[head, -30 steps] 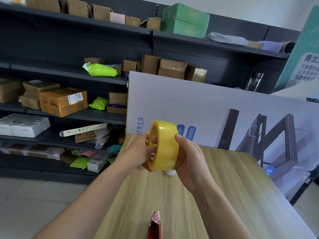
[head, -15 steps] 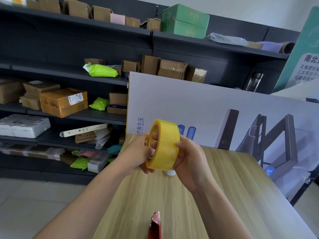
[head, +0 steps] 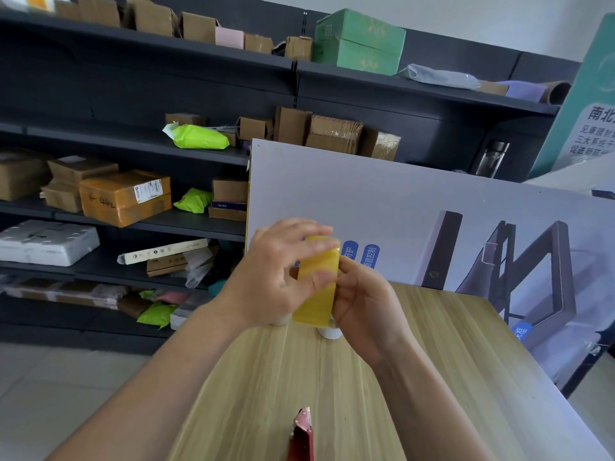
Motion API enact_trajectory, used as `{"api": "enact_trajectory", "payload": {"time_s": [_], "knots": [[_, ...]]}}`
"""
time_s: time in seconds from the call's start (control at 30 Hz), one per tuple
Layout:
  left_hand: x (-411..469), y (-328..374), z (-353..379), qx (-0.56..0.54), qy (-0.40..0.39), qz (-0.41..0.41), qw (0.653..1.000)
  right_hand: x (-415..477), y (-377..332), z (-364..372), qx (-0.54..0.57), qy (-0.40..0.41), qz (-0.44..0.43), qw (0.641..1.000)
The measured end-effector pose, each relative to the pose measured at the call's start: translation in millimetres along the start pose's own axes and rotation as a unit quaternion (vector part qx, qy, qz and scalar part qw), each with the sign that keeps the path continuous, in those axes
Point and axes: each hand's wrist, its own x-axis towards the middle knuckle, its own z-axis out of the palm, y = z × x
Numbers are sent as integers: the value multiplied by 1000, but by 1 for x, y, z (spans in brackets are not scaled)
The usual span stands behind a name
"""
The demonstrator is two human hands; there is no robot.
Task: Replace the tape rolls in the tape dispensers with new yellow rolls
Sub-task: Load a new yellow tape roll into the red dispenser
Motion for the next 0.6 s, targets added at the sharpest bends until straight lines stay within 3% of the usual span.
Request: {"api": "enact_trajectory", "payload": {"time_s": [0.13, 0.3, 0.6], "knots": [[-4, -2, 6, 44, -11, 27, 999, -1, 3, 0, 12, -2, 0, 1000], [-9, -2, 13, 49, 66, 81, 993, -2, 5, 1, -18, 6, 1, 1000], [-13, -6, 17, 25, 51, 29, 998, -2, 10, 0, -69, 23, 3, 997]]}}
